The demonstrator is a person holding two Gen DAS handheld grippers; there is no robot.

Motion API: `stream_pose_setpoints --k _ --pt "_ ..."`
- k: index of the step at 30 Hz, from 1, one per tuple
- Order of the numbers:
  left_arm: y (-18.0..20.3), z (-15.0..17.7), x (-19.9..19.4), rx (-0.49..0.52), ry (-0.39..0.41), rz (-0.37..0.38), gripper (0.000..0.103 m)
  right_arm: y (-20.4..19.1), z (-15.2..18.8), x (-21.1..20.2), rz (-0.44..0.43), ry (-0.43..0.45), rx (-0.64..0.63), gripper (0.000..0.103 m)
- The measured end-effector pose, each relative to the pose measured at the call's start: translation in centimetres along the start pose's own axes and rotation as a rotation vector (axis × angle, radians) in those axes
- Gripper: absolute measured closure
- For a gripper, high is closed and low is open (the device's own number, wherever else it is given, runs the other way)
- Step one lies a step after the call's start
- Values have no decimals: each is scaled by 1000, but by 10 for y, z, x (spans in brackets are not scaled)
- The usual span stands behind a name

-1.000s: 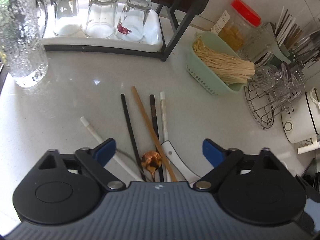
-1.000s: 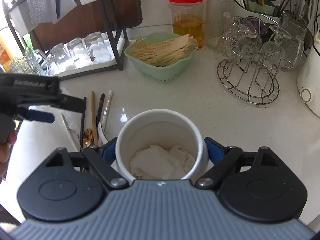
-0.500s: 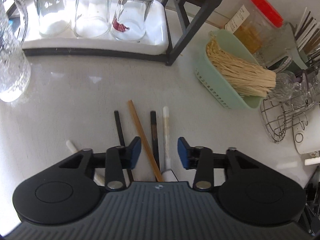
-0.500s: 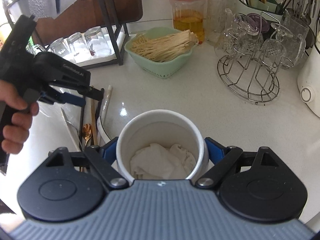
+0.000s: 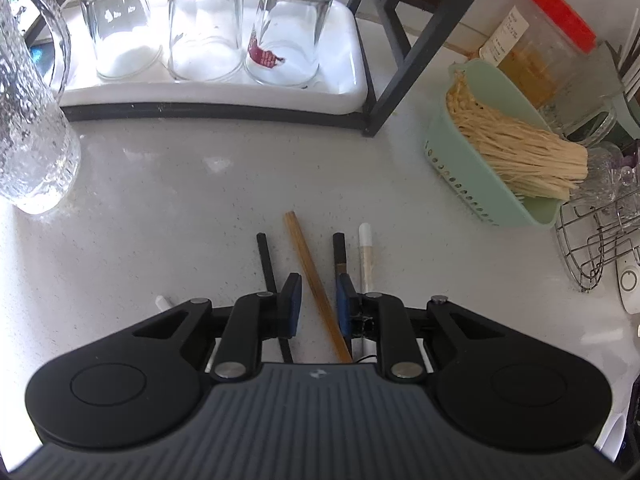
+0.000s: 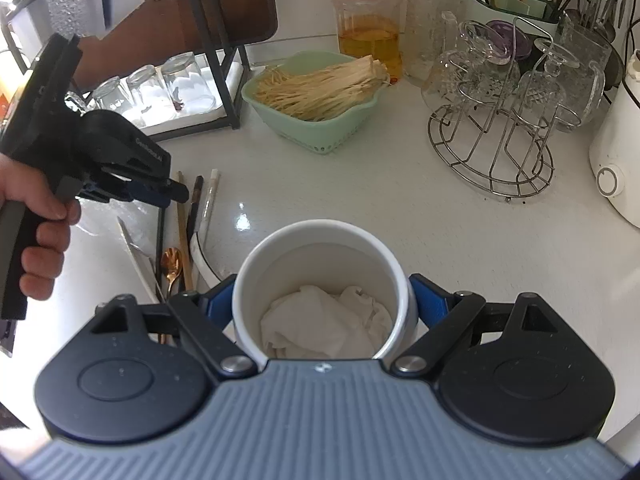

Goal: Organize utensils
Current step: 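Grasp the wooden chopstick with the left tool while the right tool holds the pot, then lift the wooden chopstick with the left tool and carry it over the pot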

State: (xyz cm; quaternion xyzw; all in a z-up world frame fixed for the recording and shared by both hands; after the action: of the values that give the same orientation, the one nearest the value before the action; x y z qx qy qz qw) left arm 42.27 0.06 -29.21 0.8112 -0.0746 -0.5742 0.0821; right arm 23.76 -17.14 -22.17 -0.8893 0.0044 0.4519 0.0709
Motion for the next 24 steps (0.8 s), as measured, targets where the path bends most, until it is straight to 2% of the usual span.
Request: stream_pose_setpoints --k 7,11,15,18,24 --pt "4 -1 8 -20 -9 9 81 0 0 1 9 -9 5 13" --pt "6 -3 9 -14 13 -4 81 0 0 1 9 -17 -2 14" --pt "9 -4 10 0 27 -11 81 -1 3 -1 9 -31 -26 8" --pt "11 -3 11 2 30 1 91 -2 6 -2 -15 -39 -55 1" --pt "16 0 7 -17 55 -8 95 3 6 -4 -81 -46 -78 1"
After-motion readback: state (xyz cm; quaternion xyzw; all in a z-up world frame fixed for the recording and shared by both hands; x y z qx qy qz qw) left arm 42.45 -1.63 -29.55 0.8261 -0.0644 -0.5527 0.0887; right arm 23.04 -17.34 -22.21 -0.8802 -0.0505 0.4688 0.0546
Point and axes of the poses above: each gripper's, at about its wrist camera, not at the fingertips, and x roughly the way its jaws point, y to its right, z to its underside, the point moved 7 cm from there along x, roughly the way its jaws point, and after that the axes turned 2 degrees about -z, right-handed, at the moved point
